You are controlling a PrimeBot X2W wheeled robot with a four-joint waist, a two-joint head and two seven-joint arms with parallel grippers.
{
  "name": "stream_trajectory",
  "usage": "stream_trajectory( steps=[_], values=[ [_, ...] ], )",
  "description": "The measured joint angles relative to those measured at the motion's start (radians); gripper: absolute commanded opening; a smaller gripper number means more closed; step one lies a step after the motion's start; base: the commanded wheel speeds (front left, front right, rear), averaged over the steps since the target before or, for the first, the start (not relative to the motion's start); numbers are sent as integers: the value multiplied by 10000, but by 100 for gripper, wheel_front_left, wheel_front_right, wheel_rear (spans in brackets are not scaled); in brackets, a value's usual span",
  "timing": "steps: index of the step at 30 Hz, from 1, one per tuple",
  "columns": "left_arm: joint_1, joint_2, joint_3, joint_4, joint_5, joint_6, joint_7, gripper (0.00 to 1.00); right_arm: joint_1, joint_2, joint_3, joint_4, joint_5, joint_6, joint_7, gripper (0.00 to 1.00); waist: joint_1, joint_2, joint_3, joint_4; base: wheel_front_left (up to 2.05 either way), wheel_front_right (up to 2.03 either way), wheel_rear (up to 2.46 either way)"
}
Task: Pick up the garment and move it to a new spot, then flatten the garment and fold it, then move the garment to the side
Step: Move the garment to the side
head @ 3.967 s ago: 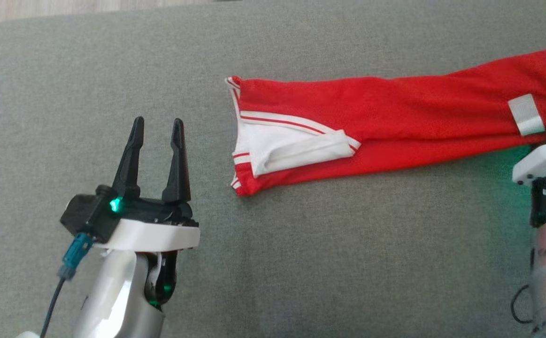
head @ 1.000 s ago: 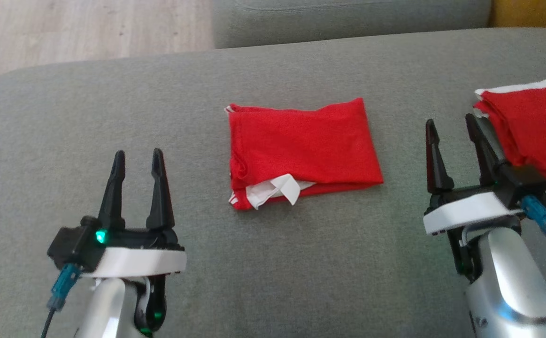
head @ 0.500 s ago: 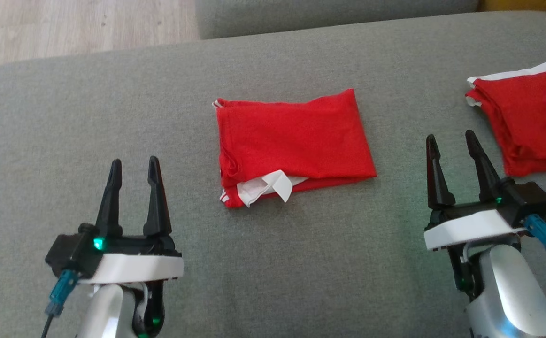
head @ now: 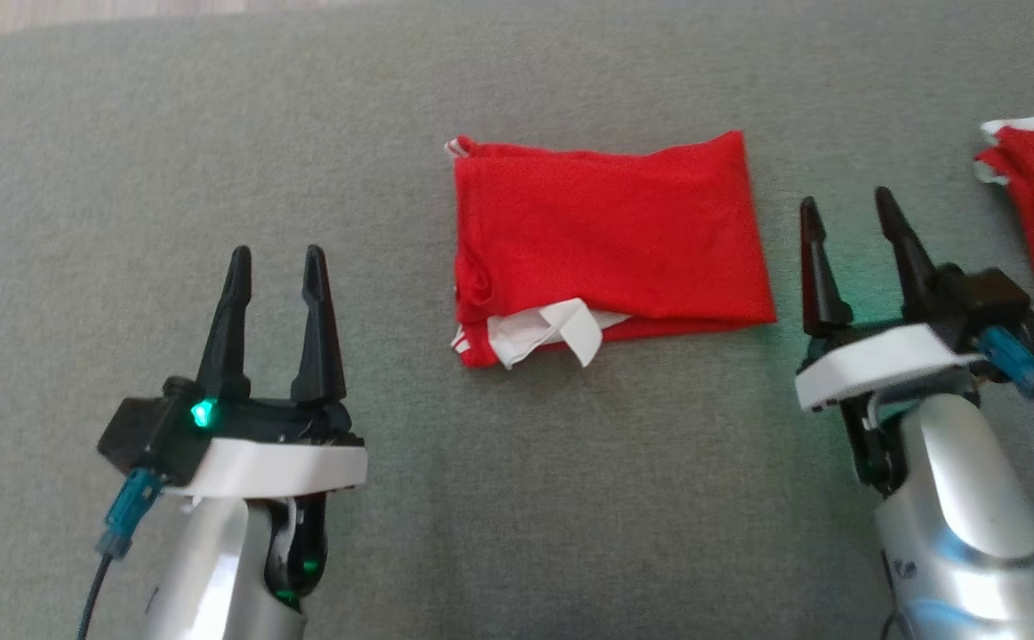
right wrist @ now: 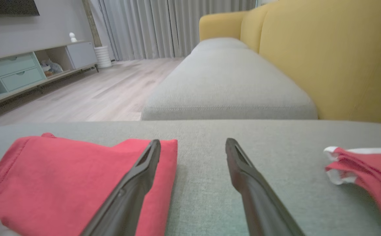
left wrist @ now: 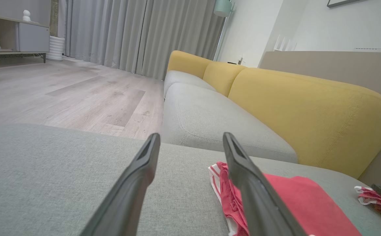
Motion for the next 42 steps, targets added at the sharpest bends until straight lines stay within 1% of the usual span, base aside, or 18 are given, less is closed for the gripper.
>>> stream_trajectory(
  steps=[9,13,16,17,18,19,23,29,32,36,42],
  values=[
    [-338,-4,-274,29,-8,8,0,100,-956,-12,642,2140,679,0,1246,100,0,0,512,620,0,0,0],
    [-349,-6,-345,31,-10,33,0,100,-1204,-25,819,2671,863,0,1356,100,-1,0,596,749,0,0,0],
    [-389,-6,-420,31,-10,86,0,100,-1712,-82,1009,3244,842,0,1411,100,-2,0,634,835,0,0,0],
    [-410,-6,-420,31,-10,88,0,100,-1795,-98,1062,3381,805,0,1415,85,-2,0,629,841,0,0,0],
    [-425,-6,-422,31,-10,88,0,100,-1852,-113,1122,3484,765,0,1415,21,-2,0,617,843,0,0,0],
    [-430,-8,-422,33,-10,90,0,100,-1907,-125,1166,3576,756,0,1407,0,-2,0,600,838,0,0,0],
    [-429,-8,-424,48,-10,100,0,100,-1999,-54,1358,3831,418,0,1076,0,-2,0,474,739,0,0,0],
    [-416,-12,-470,44,-6,98,0,100,-2000,-50,1262,3910,-947,0,556,0,-2,0,177,387,0,0,0],
    [-415,-13,-581,44,-4,88,0,100,-2002,-130,1365,3730,-1528,0,556,0,-1,0,30,136,0,0,0],
    [-402,-13,-915,42,-4,90,0,100,-2003,-518,1534,3361,-1868,0,587,0,-2,0,-212,-170,0,0,0],
    [-382,-15,-1296,12,-13,217,0,100,-1989,-1327,2052,2723,-1868,0,1016,0,-2,0,-494,-680,0,0,0]
  ],
)
